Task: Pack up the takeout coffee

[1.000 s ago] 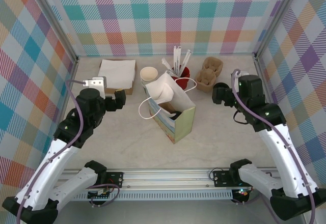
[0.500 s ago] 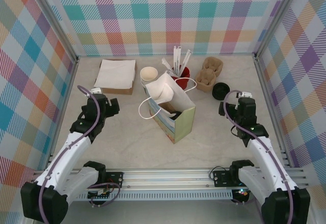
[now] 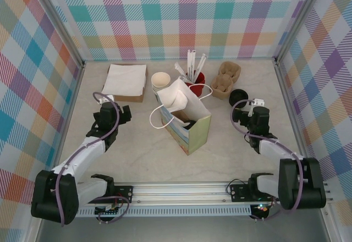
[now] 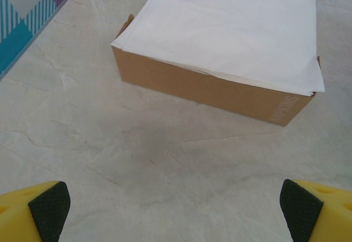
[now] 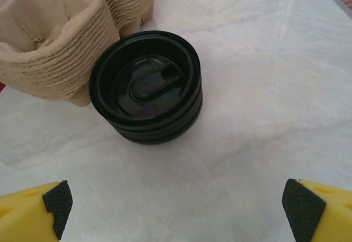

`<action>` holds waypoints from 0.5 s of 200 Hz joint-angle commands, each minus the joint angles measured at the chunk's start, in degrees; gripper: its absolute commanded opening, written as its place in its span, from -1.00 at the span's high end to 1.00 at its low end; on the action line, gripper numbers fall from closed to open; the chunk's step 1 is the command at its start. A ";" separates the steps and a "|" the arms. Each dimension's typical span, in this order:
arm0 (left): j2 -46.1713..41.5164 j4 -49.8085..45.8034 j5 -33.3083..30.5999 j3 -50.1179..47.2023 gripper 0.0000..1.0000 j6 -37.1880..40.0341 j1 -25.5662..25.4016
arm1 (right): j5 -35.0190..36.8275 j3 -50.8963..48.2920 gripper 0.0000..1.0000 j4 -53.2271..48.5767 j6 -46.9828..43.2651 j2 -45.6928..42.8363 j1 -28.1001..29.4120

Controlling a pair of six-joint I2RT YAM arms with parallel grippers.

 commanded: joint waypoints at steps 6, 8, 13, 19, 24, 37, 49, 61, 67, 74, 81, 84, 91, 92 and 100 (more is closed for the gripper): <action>1.99 12.23 1.83 -1.83 -1.00 5.86 1.29 | -6.01 0.47 -0.99 13.54 -3.18 4.30 -1.94; 2.19 12.73 1.99 -1.94 -1.00 6.01 1.38 | -6.25 0.54 -0.99 13.80 -2.91 4.60 -2.09; 2.63 13.80 2.42 -2.17 -1.00 6.28 1.53 | -7.23 0.56 -1.00 14.71 -2.41 5.57 -2.55; 3.27 15.18 3.12 -2.55 -1.00 6.61 1.76 | -8.16 0.36 -0.99 16.13 -1.93 6.69 -2.96; 3.80 16.35 3.57 -2.84 -1.00 6.76 1.87 | -8.88 0.23 -0.99 17.37 -1.89 7.72 -3.15; 5.94 19.92 4.41 -3.66 -1.00 7.15 2.29 | -10.14 0.04 -0.99 20.27 -2.18 10.77 -3.31; 8.26 23.25 5.06 -4.33 -1.00 7.99 2.62 | -11.03 -0.15 -0.99 23.07 -2.29 13.60 -3.33; 10.77 26.88 5.45 -5.06 -1.00 8.62 2.97 | -12.03 -0.06 -0.99 25.25 -2.66 16.45 -3.29; 12.06 29.10 5.73 -5.63 -1.00 8.80 3.16 | -12.67 0.28 -0.99 26.43 -2.92 17.46 -3.31; 13.44 31.96 5.94 -6.37 -1.00 8.63 3.40 | -13.71 1.55 -0.99 22.77 -3.46 16.85 -3.33; 14.76 34.00 6.17 -6.86 -1.00 8.03 3.62 | -15.00 1.99 -0.99 23.09 -3.92 17.50 -3.38; 15.33 34.76 6.46 -7.01 -1.00 7.93 3.73 | -15.28 2.30 -0.99 22.23 -4.10 17.37 -3.32; 16.46 35.59 6.67 -7.10 -1.00 7.98 3.86 | -15.34 2.77 -0.99 21.07 -4.19 17.41 -3.26; 16.70 35.83 6.66 -7.13 -1.00 7.99 3.82 | -15.33 2.72 -0.99 21.27 -4.16 17.44 -3.30; 18.13 37.71 6.97 -7.56 -1.00 7.97 3.95 | -15.33 2.83 -0.99 20.87 -4.21 17.29 -3.29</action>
